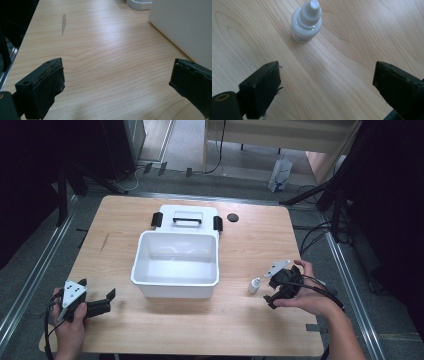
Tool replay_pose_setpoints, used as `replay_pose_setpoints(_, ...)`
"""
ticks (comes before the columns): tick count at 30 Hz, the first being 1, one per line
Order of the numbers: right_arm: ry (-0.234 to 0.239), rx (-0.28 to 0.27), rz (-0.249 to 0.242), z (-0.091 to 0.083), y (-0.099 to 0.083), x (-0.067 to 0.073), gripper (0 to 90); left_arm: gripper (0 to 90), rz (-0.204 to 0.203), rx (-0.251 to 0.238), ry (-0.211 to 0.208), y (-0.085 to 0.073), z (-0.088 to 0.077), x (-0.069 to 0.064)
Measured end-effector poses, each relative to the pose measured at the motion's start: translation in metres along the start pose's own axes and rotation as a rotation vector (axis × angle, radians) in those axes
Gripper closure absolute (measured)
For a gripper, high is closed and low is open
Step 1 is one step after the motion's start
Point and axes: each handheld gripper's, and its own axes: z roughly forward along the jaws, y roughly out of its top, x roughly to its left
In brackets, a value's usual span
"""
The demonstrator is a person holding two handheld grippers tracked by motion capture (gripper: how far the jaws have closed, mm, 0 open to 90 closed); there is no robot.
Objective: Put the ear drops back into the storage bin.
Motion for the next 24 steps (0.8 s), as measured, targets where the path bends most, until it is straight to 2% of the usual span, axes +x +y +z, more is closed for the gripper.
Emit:
replay_pose_setpoints(1,0.000,0.000,0.000,0.000,0.000,0.000,8.5,0.0,0.000,0.001,0.000,0.000,0.000,0.000)
replay_pose_setpoints(6,0.016,0.070,-0.055,-0.001,0.024,0.000,16.2,0.0,0.000,0.002,-0.001,0.000,0.000,0.000)
replay_pose_setpoints(14,0.046,0.145,-0.122,0.000,0.054,0.004,37.1,0.0,-0.001,0.002,-0.004,0.000,0.000,0.000)
replay_pose_setpoints(16,0.072,0.152,-0.127,0.001,0.060,0.004,42.7,0.0,-0.001,0.002,-0.004,0.000,0.000,0.000)
replay_pose_setpoints(24,0.123,0.224,-0.142,0.009,0.073,0.002,58.9,0.0,-0.001,0.002,-0.006,0.000,0.000,0.001)
